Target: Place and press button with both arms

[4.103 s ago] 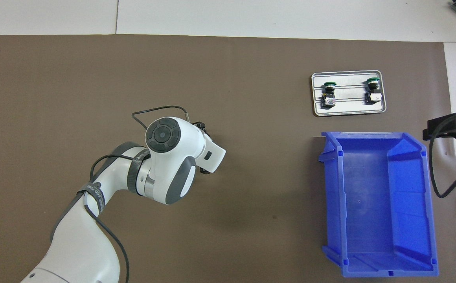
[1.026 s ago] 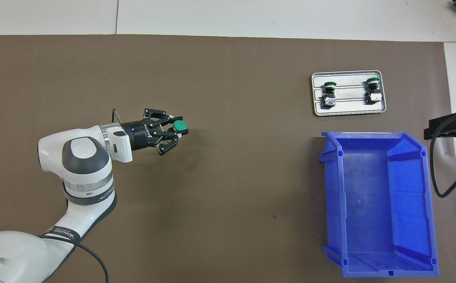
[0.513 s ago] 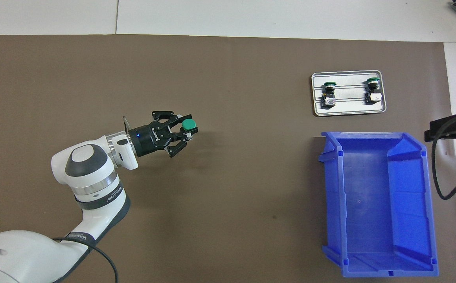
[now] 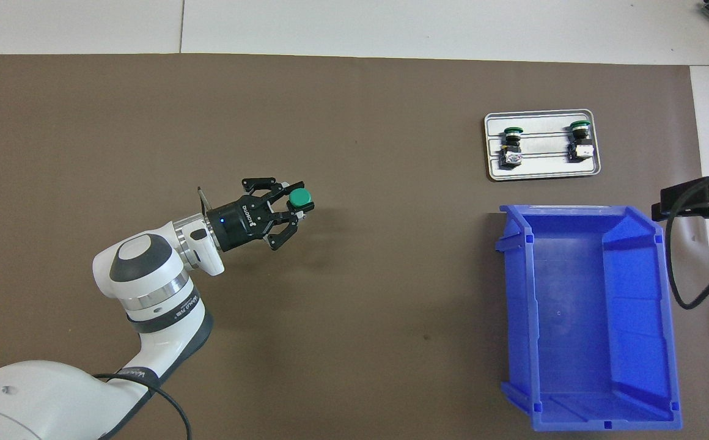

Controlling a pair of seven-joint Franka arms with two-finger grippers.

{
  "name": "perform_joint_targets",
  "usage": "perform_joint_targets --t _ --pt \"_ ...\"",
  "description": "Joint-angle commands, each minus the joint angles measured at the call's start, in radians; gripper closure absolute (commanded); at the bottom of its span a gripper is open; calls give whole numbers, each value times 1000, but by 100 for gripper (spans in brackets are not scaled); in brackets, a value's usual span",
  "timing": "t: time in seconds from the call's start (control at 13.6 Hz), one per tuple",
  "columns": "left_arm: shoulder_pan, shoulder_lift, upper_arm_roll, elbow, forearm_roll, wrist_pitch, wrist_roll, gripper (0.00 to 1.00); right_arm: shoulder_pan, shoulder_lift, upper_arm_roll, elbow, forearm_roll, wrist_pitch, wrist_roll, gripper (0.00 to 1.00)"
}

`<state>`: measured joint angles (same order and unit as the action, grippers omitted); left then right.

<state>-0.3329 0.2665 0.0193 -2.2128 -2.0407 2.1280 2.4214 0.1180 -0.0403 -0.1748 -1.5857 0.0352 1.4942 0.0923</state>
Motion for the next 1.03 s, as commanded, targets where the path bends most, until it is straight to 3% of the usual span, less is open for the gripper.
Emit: perform_joint_targets --t 0.0,0.07,0.22,0.95 --pt "8 -18 10 -68 -88 -78 89 100 -15 -10 -2 1 23 -12 -22 0" --pt "24 -15 11 -96 -110 -151 141 100 -15 -10 -2 1 23 -12 -22 0" --pt "70 75 11 -103 -116 -268 262 100 -12 -10 -2 1 17 -12 -29 0" --pt "63 74 11 -123 -127 -269 314 100 -6 -12 1 -2 2 -14 -59 0"
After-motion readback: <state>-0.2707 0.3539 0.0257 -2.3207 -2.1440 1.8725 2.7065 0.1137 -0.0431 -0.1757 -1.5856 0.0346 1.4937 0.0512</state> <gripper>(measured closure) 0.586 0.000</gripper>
